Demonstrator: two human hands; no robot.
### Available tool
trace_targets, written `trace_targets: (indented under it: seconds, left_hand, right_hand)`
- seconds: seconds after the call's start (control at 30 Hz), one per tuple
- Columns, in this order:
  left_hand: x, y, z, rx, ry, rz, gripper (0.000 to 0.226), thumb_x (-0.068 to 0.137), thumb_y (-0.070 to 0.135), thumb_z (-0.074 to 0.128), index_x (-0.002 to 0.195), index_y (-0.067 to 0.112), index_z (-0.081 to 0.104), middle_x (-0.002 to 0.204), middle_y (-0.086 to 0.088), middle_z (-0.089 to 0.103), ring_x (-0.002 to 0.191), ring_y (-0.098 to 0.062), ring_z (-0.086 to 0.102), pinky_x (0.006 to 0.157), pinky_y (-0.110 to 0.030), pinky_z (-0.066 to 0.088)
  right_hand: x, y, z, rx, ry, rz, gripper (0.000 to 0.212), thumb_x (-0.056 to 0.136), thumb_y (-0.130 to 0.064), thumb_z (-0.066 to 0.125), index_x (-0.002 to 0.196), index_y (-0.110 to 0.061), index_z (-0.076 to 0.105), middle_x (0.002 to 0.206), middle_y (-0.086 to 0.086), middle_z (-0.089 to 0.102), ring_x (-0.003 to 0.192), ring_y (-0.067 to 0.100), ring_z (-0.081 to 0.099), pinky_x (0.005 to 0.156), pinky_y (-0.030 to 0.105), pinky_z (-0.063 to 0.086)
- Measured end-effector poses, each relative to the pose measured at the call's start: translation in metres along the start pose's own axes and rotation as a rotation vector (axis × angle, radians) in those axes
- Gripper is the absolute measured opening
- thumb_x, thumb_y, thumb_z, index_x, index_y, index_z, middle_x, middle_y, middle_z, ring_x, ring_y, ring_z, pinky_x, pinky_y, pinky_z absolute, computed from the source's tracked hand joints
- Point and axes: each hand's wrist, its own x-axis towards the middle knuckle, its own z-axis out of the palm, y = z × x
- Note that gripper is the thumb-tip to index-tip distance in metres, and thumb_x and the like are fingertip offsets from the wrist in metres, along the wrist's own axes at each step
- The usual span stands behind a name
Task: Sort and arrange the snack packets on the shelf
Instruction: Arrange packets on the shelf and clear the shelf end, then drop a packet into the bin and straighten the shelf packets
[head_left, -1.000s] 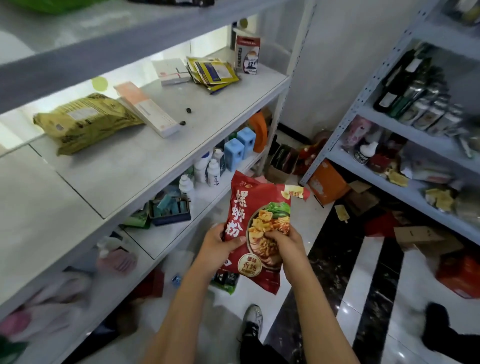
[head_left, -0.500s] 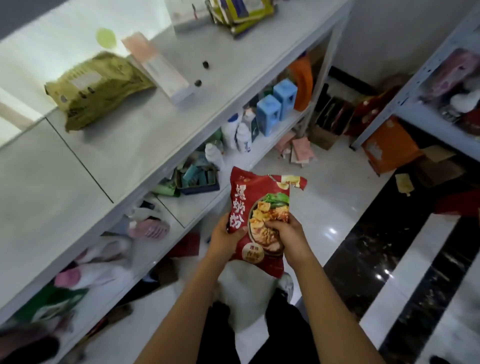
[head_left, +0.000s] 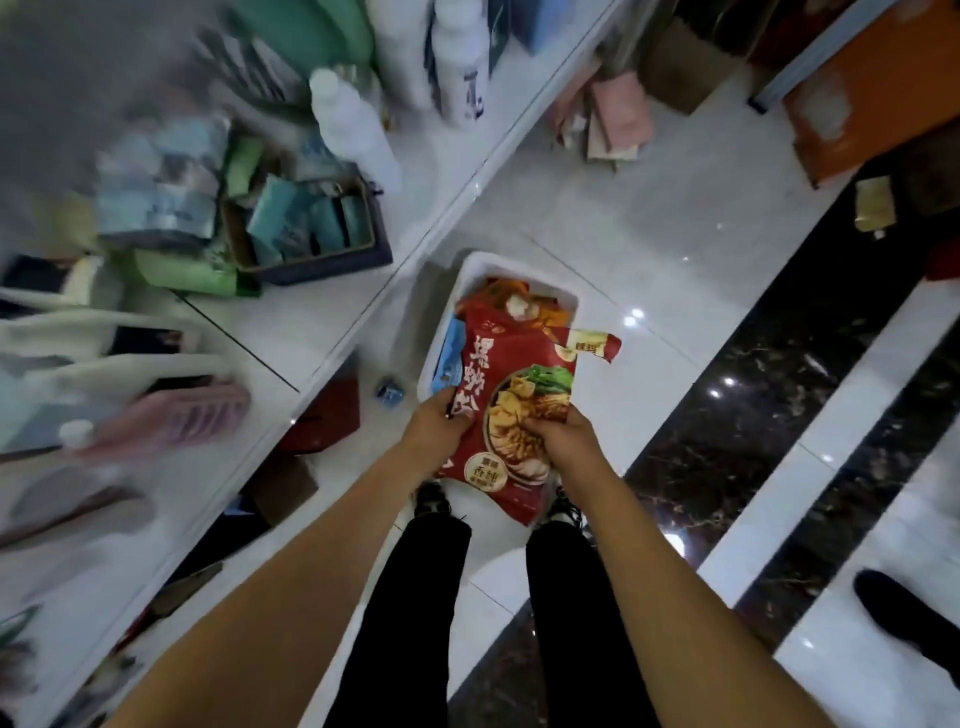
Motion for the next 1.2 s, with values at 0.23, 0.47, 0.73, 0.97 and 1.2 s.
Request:
trace_targets:
  seconds: [0.23,0.47,0.73,0.97,1.2]
  left_hand:
    - [0.112,-0.083,0.008,0.218,-0.049,-0.106,0.032,0.094,0.016,0.057,0.126,0.018,0.059,0.12,-0.01,0.066,0.105,-0.027,0.064,0.096,-0.04,0.051]
    - [0.208,-0.097,0.002,0.252,0.013,-0.083,0.038,0.096,0.008,0.053,0.133,0.011,0.054,0.129,-0.011,0.061,0.117,-0.028,0.058,0.1,-0.035,0.047]
    - [0.182,-0.043,-0.006,0.395,0.021,-0.043,0.048,0.099,0.014,0.05,0.146,0.017,0.04,0.146,-0.015,0.046,0.135,-0.028,0.043,0.107,-0.03,0.037]
    - [0.088,0.071,0.019,0.707,-0.033,0.127,0.04,0.097,0.019,0.051,0.137,0.016,0.051,0.13,-0.009,0.06,0.12,-0.027,0.056,0.1,-0.032,0.043]
    - [-0.057,0.324,0.033,1.093,0.093,0.576,0.041,0.103,0.022,0.035,0.142,0.015,0.045,0.146,-0.01,0.047,0.131,-0.027,0.045,0.106,-0.032,0.034]
  right_hand:
    - [0.109,0.051,0.039,-0.057,-0.069,0.018,0.033,0.086,-0.003,0.069,0.116,-0.016,0.064,0.103,-0.001,0.065,0.094,0.019,0.063,0.086,0.03,0.05]
    - [0.227,0.07,0.078,-0.1,-0.08,-0.04,0.046,0.085,-0.006,0.07,0.129,-0.012,0.059,0.125,0.01,0.065,0.112,0.028,0.062,0.1,0.045,0.05]
    - [0.221,0.04,0.087,-0.359,-0.026,-0.141,0.054,0.089,-0.02,0.059,0.142,-0.015,0.046,0.128,0.008,0.062,0.118,0.029,0.057,0.1,0.035,0.046]
    - [0.091,-0.064,0.035,-0.703,0.03,-0.416,0.033,0.099,-0.03,0.04,0.128,-0.023,0.054,0.127,0.006,0.06,0.113,0.03,0.057,0.082,0.031,0.041]
    - [-0.083,-0.261,-0.082,-1.127,0.283,-0.917,0.054,0.089,-0.005,0.053,0.141,-0.018,0.045,0.143,0.01,0.046,0.127,0.032,0.046,0.1,0.037,0.041]
